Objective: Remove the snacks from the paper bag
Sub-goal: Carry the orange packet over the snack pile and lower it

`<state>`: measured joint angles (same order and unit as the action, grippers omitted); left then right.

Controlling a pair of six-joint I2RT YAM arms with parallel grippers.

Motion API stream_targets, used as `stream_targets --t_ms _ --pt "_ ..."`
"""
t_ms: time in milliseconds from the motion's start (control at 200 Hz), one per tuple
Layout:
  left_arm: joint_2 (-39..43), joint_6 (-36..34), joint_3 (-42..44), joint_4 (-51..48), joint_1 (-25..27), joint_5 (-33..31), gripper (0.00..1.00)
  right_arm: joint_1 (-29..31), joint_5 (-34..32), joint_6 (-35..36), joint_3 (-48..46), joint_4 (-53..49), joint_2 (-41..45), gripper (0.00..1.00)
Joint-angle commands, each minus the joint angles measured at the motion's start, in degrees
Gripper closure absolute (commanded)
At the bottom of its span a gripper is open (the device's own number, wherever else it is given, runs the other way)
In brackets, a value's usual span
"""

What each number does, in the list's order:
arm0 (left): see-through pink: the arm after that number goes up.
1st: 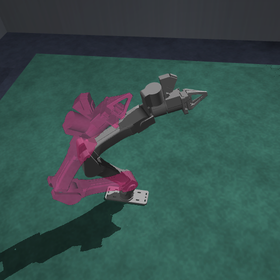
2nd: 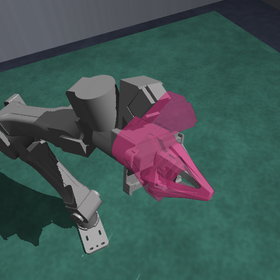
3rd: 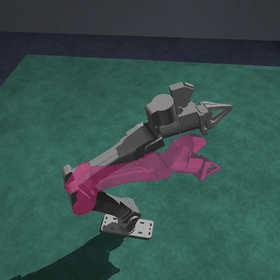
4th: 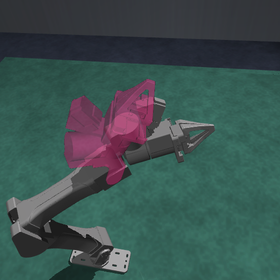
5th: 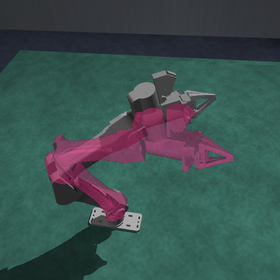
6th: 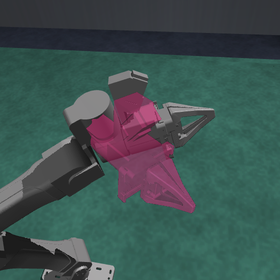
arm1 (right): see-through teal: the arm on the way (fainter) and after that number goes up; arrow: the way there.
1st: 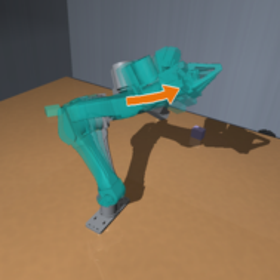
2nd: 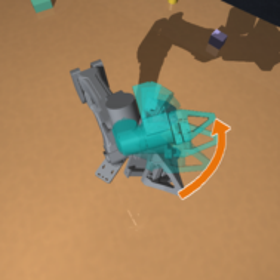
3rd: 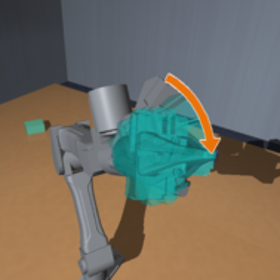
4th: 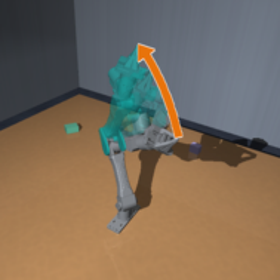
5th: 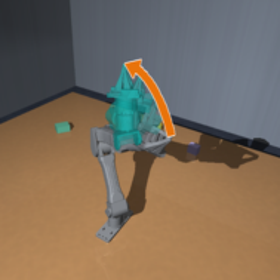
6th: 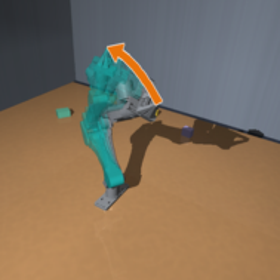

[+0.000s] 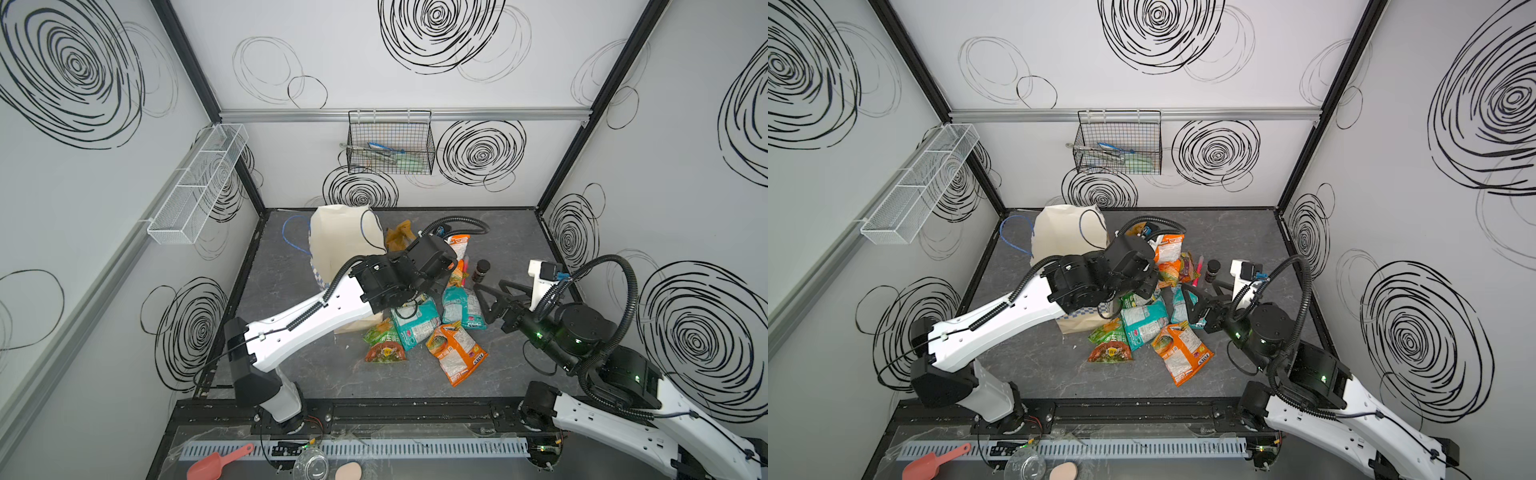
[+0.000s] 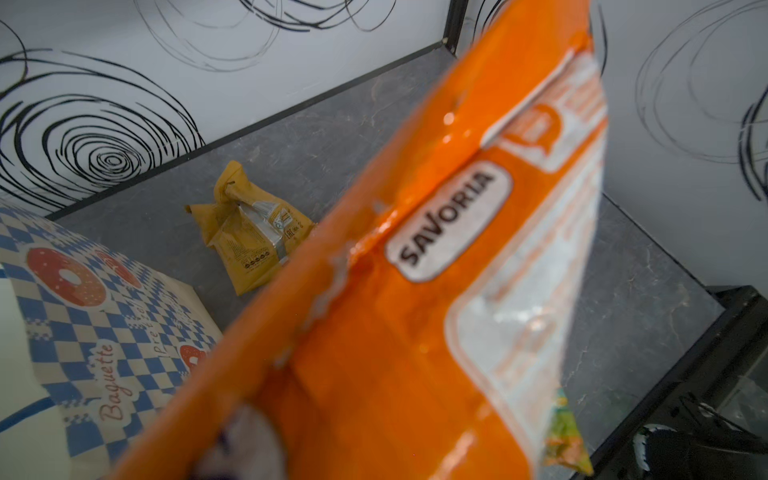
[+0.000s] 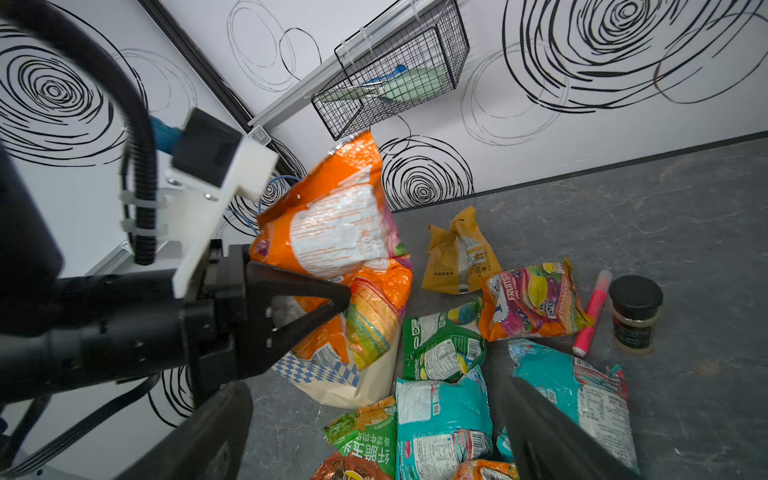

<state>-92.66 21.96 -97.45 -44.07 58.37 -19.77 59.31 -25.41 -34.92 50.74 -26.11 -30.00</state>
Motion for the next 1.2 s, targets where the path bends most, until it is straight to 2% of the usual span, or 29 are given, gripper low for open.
stream_targets --t_ms 0,140,490,605,645,660,730,865,1016,1196 --pt "-1.91 2.25 2.99 8.42 -3.03 3.31 1.0 0.19 -1.23 -2.57 -0.46 -2.36 1.31 0.03" --pt "-5.53 1.25 4.86 11.23 -4.79 5.03 1.0 0.2 -0.95 -3.41 -0.68 -5.03 2.46 0.03" --pt "-19.64 -1.96 2.14 12.74 -7.91 8.09 1.0 0.19 -1.44 -4.91 -0.31 -8.52 6.03 0.03" --pt "-21.71 -2.09 1.74 13.69 -8.05 10.12 1.0 0.19 -2.52 -5.18 -0.64 -9.61 7.04 0.03" --pt "-21.93 -2.03 1.81 14.17 -8.07 10.66 0.98 0.19 -2.77 -5.2 -0.76 -9.83 7.28 0.03" --pt "-22.01 -2.07 1.77 14.27 -8.07 10.83 0.92 0.19 -2.87 -5.23 -0.78 -9.84 7.32 0.03" --pt "-21.96 -1.92 1.63 14.51 -8.04 11.28 0.79 0.19 -2.98 -5.17 -0.97 -9.91 7.42 0.03" --pt "-20.22 -2.31 1.58 15.07 -7.99 12.55 0.66 0.19 -3.5 -4.8 -1.3 -9.09 7.51 0.03" --pt "-17.16 -2.79 0.8 14.46 -7.9 12.66 0.54 0.22 -4.08 -3.88 -1.51 -7.75 7.34 0.03" --pt "-10.23 -3.45 -0.6 12.87 -7.25 10.84 0.49 0.19 -4.53 -3.4 -2.32 -6.12 6.84 0.03"
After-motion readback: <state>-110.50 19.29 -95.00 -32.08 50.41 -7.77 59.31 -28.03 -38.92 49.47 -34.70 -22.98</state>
